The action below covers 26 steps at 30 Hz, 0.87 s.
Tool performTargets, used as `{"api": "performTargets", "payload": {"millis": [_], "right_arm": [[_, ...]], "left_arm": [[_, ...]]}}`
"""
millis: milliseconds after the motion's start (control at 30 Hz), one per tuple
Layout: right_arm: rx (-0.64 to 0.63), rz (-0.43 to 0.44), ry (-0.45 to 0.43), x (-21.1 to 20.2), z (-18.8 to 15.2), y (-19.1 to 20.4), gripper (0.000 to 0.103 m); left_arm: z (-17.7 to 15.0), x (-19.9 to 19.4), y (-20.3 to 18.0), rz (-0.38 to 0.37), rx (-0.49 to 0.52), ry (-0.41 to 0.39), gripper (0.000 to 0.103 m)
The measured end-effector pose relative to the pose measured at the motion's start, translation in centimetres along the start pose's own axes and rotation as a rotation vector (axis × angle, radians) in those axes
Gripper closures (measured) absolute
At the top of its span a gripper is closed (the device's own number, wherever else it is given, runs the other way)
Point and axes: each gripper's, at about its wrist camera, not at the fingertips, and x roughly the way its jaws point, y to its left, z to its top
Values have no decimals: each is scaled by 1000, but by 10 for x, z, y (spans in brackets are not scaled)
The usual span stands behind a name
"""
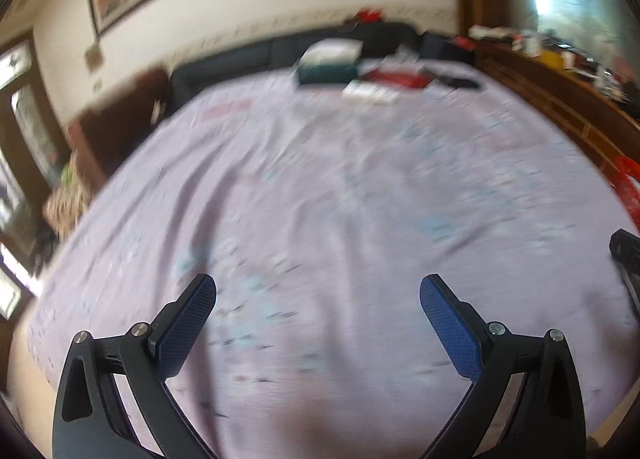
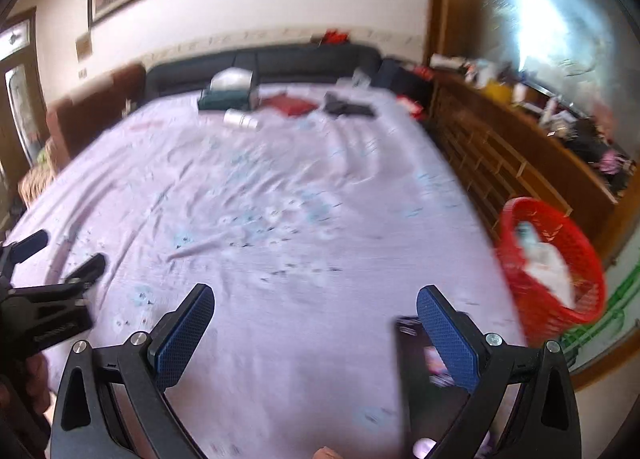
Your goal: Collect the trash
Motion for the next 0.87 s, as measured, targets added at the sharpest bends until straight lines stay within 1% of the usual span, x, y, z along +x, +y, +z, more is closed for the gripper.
{"api": "performTargets", "payload": {"millis": [100, 167, 200, 233, 300, 333, 433, 567, 633, 867], "right_arm": [[4, 9, 67, 33, 10, 14, 1], [31, 14, 126, 57, 15, 20, 1], [48, 17, 141, 64, 17, 19, 1], [76, 22, 167, 74, 17, 21, 1], [101, 6, 197, 85, 17, 23, 1], [110, 1, 204, 90, 16, 26, 1], [96, -25, 229, 102, 15, 33, 0], [97, -37, 216, 106, 21, 38, 0], [109, -47, 193, 110, 23, 38, 0], [117, -57, 197, 115, 26, 40, 0]], "left_arm": [[-1, 28, 25, -50, -49, 121, 2], [-2, 40, 32, -62, -57, 160, 2], [-3, 44, 33, -67, -53, 173, 2], [-3, 49, 34, -88, -54, 194, 2], [-2, 49, 35, -113, -56, 193, 2], [-1, 51, 34, -109, -46, 198, 1], [-2, 54, 36, -119, -37, 201, 0], [7, 62, 39, -128, -28, 204, 0], [11, 65, 40, -129, -26, 206, 0], [18, 73, 42, -128, -22, 195, 0]]}}
